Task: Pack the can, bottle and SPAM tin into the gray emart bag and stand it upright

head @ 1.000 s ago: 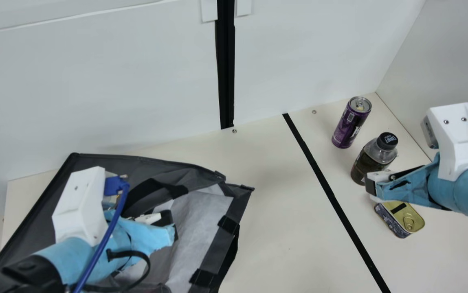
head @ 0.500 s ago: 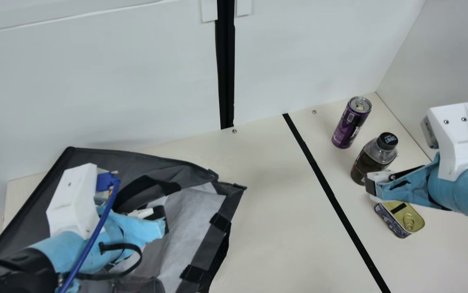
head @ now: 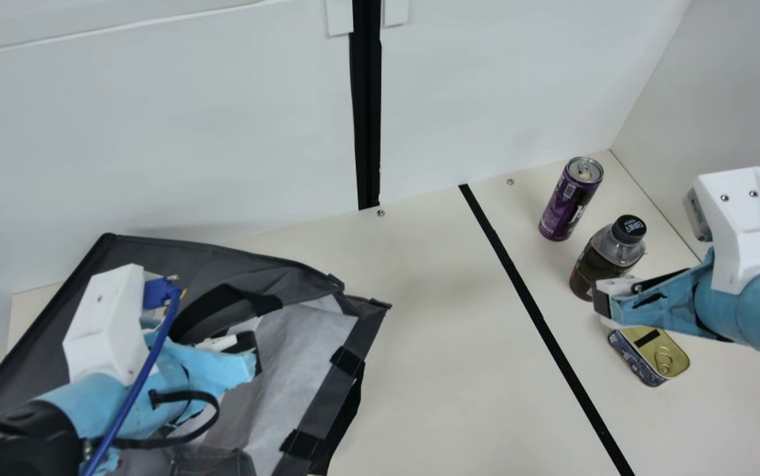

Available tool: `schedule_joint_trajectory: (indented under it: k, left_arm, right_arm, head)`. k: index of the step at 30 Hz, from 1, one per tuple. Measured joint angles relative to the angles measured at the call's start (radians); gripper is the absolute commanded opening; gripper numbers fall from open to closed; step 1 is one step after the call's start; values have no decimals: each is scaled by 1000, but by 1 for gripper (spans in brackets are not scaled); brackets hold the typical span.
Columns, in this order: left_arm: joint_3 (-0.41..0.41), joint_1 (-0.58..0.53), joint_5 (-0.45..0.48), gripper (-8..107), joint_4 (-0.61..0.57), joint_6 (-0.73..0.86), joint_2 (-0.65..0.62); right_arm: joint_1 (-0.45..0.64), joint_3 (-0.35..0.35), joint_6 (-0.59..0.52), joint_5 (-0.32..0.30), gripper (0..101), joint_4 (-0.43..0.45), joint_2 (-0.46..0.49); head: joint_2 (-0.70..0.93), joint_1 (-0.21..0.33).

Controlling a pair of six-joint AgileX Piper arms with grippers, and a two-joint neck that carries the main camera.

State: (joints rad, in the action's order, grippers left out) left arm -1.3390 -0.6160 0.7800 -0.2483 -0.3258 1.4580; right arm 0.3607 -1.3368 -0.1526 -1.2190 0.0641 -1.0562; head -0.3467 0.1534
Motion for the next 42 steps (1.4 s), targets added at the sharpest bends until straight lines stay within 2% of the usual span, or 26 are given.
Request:
schedule_joint_trajectory:
  k: [26, 42]
  left_arm:
    - [-59, 51, -15, -8, 37, -22, 47]
    - [-61, 53, -15, -8, 54, -30, 49]
  right_arm:
    - [0, 0, 0, 0, 95, 0, 0]
    - [0, 0, 0, 0, 95, 0, 0]
  head:
    - [-2, 0]
    - [-2, 0]
